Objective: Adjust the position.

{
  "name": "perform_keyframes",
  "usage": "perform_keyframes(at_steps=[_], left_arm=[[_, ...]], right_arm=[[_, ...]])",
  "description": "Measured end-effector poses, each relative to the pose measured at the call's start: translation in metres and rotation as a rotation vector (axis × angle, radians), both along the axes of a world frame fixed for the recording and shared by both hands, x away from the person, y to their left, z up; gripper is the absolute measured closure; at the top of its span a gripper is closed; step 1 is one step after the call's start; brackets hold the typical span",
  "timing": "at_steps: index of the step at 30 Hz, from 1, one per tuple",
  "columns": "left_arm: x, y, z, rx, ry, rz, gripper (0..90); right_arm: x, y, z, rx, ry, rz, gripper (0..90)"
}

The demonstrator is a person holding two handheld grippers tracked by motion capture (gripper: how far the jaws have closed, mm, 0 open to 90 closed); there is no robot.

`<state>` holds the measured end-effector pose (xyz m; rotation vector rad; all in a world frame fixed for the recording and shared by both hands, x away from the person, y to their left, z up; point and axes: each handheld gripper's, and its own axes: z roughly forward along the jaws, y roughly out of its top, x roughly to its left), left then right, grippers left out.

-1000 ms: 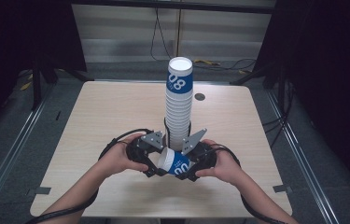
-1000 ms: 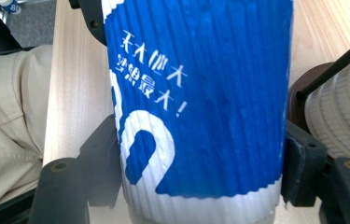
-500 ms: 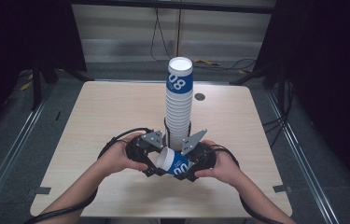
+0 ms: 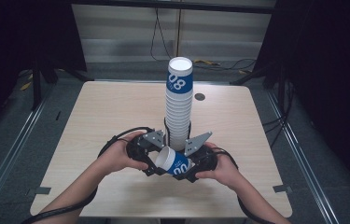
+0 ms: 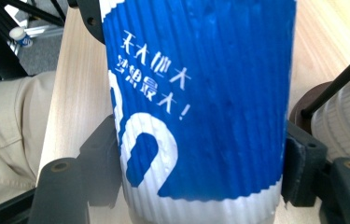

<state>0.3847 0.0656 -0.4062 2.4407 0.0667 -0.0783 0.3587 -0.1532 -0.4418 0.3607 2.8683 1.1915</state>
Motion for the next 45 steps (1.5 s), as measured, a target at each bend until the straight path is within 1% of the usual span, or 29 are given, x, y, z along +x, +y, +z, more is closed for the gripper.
perform_keyframes(at_steps=[2, 5, 7, 8, 9, 10, 11, 12, 15, 16, 17, 19, 21, 22, 24, 26, 28, 30, 31, 32, 35, 36, 37, 38, 40, 41, 42, 43, 45], left_arm=[[-0.001, -0.001, 0.001, 0.002, 0.001, 0.003, 19.2], [-0.002, -0.001, 0.002, 0.015, 0.001, 0.004, 19.5], [-0.001, -0.001, 0.004, 0.032, -0.001, -0.007, 19.6], [-0.001, -0.001, 0.004, 0.034, 0.003, -0.009, 19.6], [-0.001, -0.001, 0.005, 0.033, 0.001, -0.005, 19.6], [-0.001, -0.001, 0.004, 0.024, -0.01, -0.002, 19.6], [-0.001, -0.001, 0.005, 0.024, -0.008, 0.0, 19.2], [0.0, -0.002, 0.006, 0.028, -0.011, -0.015, 18.6], [0.0, -0.002, 0.007, 0.01, -0.018, -0.001, 17.4], [0.0, -0.002, 0.007, 0.01, -0.013, -0.004, 17.2], [0.001, -0.003, 0.007, -0.012, -0.01, 0.008, 16.4], [0.003, -0.002, 0.009, -0.047, 0.023, 0.024, 16.0], [0.003, -0.003, 0.009, -0.031, 0.021, 0.018, 16.4], [0.004, -0.003, 0.009, -0.026, 0.018, 0.014, 16.8], [0.004, -0.003, 0.01, -0.027, 0.022, 0.017, 18.0], [0.004, -0.003, 0.011, -0.029, 0.033, 0.03, 18.8], [0.004, -0.003, 0.012, -0.023, 0.038, 0.031, 19.3], [0.005, -0.003, 0.014, -0.029, 0.055, 0.042, 19.9], [0.005, -0.002, 0.014, -0.027, 0.047, 0.042, 20.5], [0.006, -0.002, 0.015, -0.021, 0.043, 0.042, 20.6], [0.006, -0.002, 0.016, -0.014, 0.055, 0.047, 21.1], [0.005, -0.002, 0.016, -0.016, 0.056, 0.05, 21.3], [0.005, -0.001, 0.017, -0.01, 0.057, 0.051, 21.5], [0.005, -0.001, 0.017, -0.003, 0.054, 0.05, 21.5], [0.005, 0.001, 0.018, -0.009, 0.066, 0.057, 21.8], [0.005, 0.001, 0.018, -0.008, 0.073, 0.057, 21.8], [0.005, 0.002, 0.019, -0.004, 0.069, 0.053, 21.8], [0.004, 0.003, 0.019, -0.007, 0.073, 0.061, 21.8], [0.004, 0.004, 0.019, -0.006, 0.077, 0.066, 21.8]], right_arm=[[0.0, -0.001, -0.001, 0.017, 0.001, 0.0, 28.6], [-0.001, 0.0, -0.002, 0.021, 0.003, -0.001, 28.6], [-0.001, 0.0, -0.003, 0.026, -0.003, 0.0, 28.6], [-0.001, 0.0, -0.004, 0.031, -0.003, 0.002, 28.6], [-0.001, 0.0, -0.004, 0.034, -0.003, -0.001, 28.6], [-0.001, 0.0, -0.004, 0.04, -0.006, -0.001, 28.6], [-0.001, 0.0, -0.004, 0.043, -0.01, -0.005, 28.5], [-0.001, -0.001, -0.004, 0.048, -0.005, -0.006, 28.4], [0.0, -0.001, -0.004, 0.057, -0.003, -0.01, 28.3], [0.0, -0.002, -0.004, 0.055, -0.004, -0.013, 28.2], [0.001, -0.002, -0.003, 0.051, -0.007, -0.014, 28.1], [0.001, -0.003, -0.002, 0.056, -0.008, -0.018, 28.1], [0.001, -0.003, -0.002, 0.059, -0.008, -0.014, 28.1], [0.001, -0.003, -0.001, 0.053, -0.017, -0.012, 28.2], [0.001, -0.004, -0.001, 0.05, -0.017, -0.013, 28.4], [0.002, -0.004, -0.002, 0.057, -0.009, -0.016, 28.4], [0.002, -0.004, -0.002, 0.063, 0.0, -0.019, 28.2], [0.002, -0.004, -0.002, 0.071, 0.004, -0.029, 27.7], [0.002, -0.004, -0.003, 0.074, 0.009, -0.032, 24.9], [0.001, -0.004, -0.003, 0.075, 0.002, -0.035, 23.7], [0.001, -0.003, -0.004, 0.073, 0.001, -0.033, 19.7], [0.001, -0.003, -0.004, 0.071, -0.003, -0.041, 17.7], [0.001, -0.003, -0.004, 0.07, 0.004, -0.051, 15.8], [0.002, -0.003, -0.005, 0.074, 0.012, -0.053, 15.1], [0.001, -0.003, -0.005, 0.073, 0.003, -0.063, 15.0], [0.001, -0.004, -0.005, 0.076, 0.01, -0.065, 14.4], [0.001, -0.004, -0.005, 0.076, 0.011, -0.066, 14.1], [0.001, -0.004, -0.005, 0.076, 0.011, -0.067, 14.0], [0.001, -0.005, -0.006, 0.066, 0.017, -0.07, 13.1]])
